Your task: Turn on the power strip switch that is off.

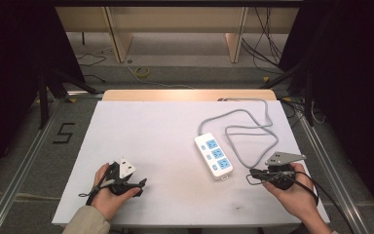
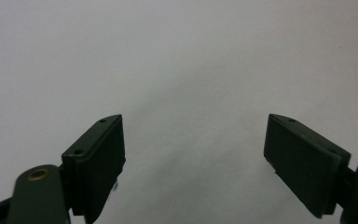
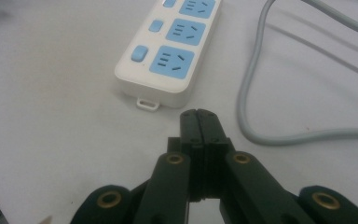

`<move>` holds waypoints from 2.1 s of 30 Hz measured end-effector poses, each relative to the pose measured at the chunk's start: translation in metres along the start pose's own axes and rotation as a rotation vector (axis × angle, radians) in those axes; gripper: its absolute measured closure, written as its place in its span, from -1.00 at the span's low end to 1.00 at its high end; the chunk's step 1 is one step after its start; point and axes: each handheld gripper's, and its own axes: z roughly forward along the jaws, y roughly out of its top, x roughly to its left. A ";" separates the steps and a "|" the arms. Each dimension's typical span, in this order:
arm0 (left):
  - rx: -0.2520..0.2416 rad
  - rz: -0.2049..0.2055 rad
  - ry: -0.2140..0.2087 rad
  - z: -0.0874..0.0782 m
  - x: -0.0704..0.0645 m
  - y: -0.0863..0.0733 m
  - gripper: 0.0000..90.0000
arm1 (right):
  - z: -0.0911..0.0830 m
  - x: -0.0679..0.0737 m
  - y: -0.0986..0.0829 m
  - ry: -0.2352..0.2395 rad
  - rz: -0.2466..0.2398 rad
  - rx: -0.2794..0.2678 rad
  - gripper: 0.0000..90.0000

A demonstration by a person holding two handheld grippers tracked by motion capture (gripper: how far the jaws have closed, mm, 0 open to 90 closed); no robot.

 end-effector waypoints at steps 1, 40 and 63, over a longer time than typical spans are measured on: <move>-0.002 0.001 0.002 0.000 0.000 0.000 -0.55 | 0.000 0.000 0.001 0.001 -0.004 0.001 1.00; -0.004 0.002 0.008 0.000 0.001 0.001 -0.56 | 0.015 0.007 0.027 0.026 -0.024 0.046 1.00; -0.005 0.002 0.010 0.000 0.000 0.001 -0.56 | 0.022 0.012 0.041 0.037 -0.035 0.063 1.00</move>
